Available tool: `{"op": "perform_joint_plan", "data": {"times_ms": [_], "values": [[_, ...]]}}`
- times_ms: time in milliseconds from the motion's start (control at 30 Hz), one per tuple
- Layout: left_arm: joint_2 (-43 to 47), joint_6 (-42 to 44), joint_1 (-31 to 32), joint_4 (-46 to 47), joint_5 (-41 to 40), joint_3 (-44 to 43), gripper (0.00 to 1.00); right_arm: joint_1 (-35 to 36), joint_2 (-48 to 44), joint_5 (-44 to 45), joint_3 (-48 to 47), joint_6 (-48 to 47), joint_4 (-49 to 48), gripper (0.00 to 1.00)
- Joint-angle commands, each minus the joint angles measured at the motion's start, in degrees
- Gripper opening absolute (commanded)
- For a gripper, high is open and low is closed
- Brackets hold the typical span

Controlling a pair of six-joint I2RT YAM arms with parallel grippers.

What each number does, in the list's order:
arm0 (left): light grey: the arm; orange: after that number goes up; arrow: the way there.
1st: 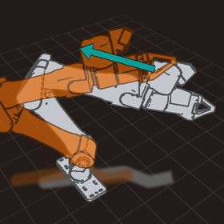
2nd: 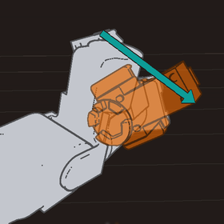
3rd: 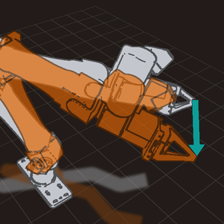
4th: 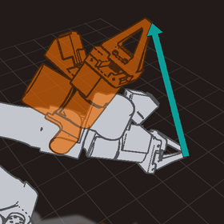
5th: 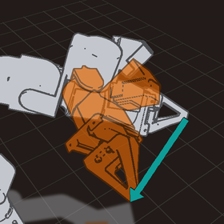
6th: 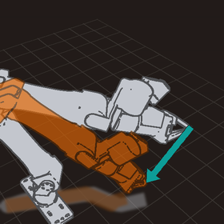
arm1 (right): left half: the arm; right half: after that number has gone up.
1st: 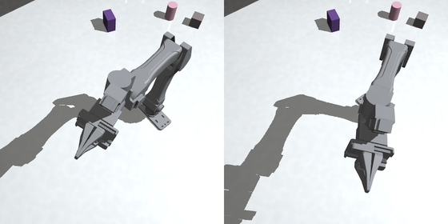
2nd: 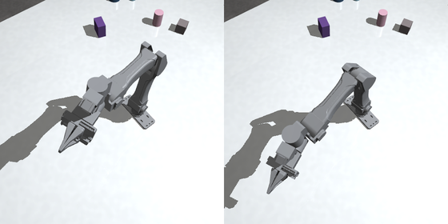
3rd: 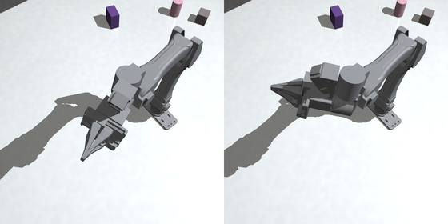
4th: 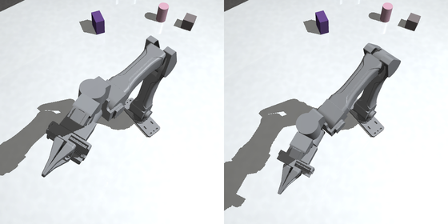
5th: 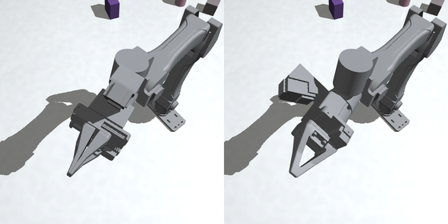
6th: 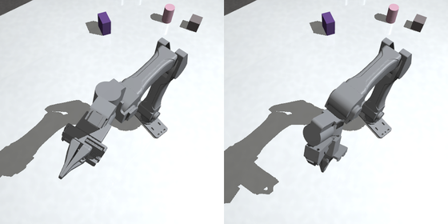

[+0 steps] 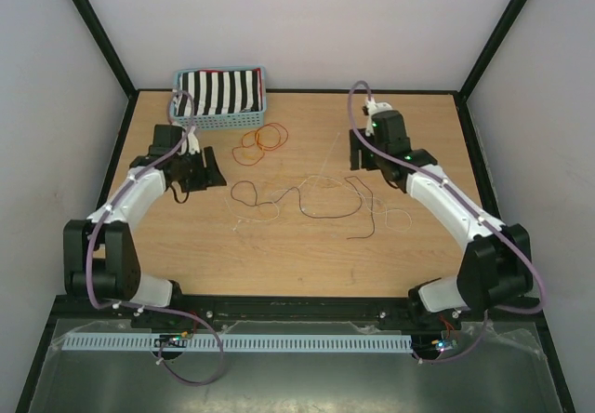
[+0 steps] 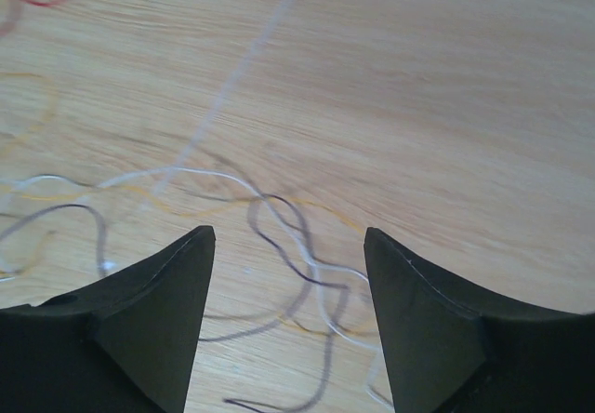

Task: Zip-tie the wires
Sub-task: Straighten the cable at the center of the board.

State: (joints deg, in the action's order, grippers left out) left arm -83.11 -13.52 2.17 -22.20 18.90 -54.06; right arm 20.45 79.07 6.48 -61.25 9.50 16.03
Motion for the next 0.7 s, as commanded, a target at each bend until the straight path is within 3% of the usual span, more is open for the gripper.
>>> {"op": "perform_joint_plan", "data": {"times_ms": [0,167,367,667], "values": [[4.7,-0.5,0.0,-2.2,0.6,-3.0,0.68,5.2,4.9,-5.4,-6.0,3.6,-6.9,0.78],[10.5,-0.4,-0.1,-2.2,1.0,-4.2,0.77,9.5,14.5,-9.5,-12.5,6.1,-12.6,0.81],[16.8,-1.0,-2.1,-2.1,3.6,-5.7,0.94,12.6,30.1,-13.3,-25.0,10.5,-15.1,0.82],[20.8,-1.1,-4.5,-2.2,8.5,-6.8,0.97,16.0,48.6,-14.1,-42.8,18.7,-12.9,0.81]]}}
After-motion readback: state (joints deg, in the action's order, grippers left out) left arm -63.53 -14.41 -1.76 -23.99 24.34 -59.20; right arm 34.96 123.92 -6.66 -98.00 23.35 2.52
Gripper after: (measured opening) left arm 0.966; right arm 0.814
